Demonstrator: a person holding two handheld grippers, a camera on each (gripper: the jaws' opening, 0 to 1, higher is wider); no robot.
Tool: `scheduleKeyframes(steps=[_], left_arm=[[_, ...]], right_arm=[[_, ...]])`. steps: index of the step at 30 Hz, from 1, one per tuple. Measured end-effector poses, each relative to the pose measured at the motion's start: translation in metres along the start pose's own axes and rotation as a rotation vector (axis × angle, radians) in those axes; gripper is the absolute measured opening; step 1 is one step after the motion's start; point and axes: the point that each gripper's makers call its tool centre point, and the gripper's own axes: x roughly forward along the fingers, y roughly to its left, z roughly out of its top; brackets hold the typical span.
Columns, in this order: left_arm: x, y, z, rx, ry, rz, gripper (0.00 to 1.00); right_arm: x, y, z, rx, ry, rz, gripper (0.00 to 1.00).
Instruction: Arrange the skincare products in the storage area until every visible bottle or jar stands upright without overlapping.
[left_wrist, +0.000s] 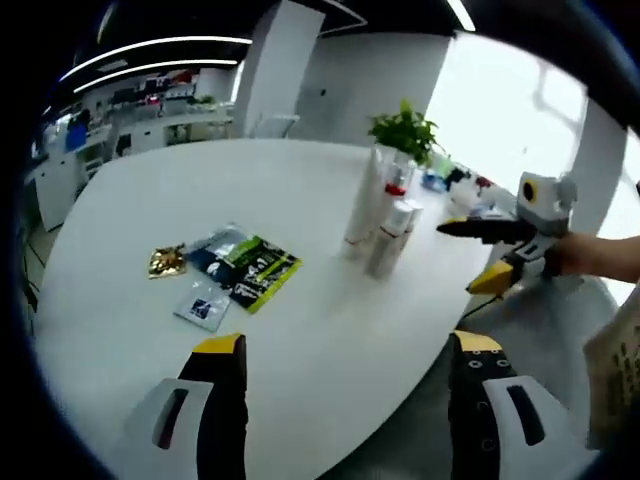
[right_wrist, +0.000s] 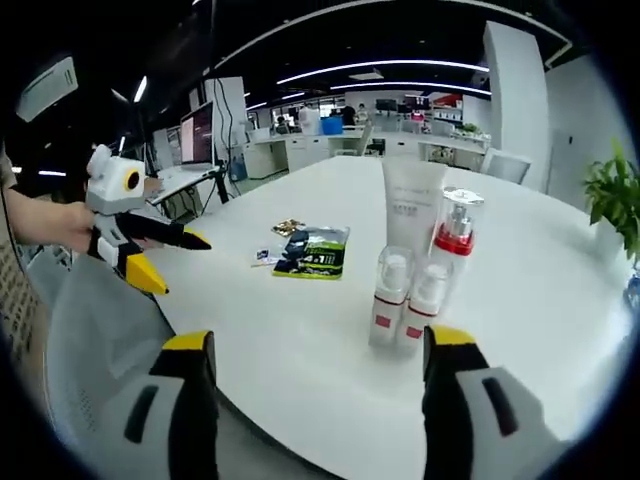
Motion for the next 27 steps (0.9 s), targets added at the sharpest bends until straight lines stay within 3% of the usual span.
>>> scheduleKeyframes(steps=[5,10,14,19,27], left_arm=[[-0.019,0.004,0.004,0.005,-0.012,0.017,0.84],[-0.035,0.013,-0.005,-0.006,0.0,0.03,0.86],[-0.044,0.016,-0.004,-0.044,-0.059,0.056,0.9],[-0.046,0.013,-0.02,-0.051,-0.017,0.034,0.93],[-0.047,0.015,-0.014,-0.028,-0.048,0.048,0.96]], right_arm=[[0.001,0.007,0.007,0.005,-0.021,-0.007,0.88],[-0.005,0.009,0.002,-0.022,0.004,-0.021,0.91],[-0.007,0.007,-0.006,-0.022,0.034,-0.022,0.95],[-0.006,0.005,-0.011,-0.099,0.077,-0.053,1.0],[0.002,0.015,-0.008,-0.113,0.1,-0.031,1.0]])
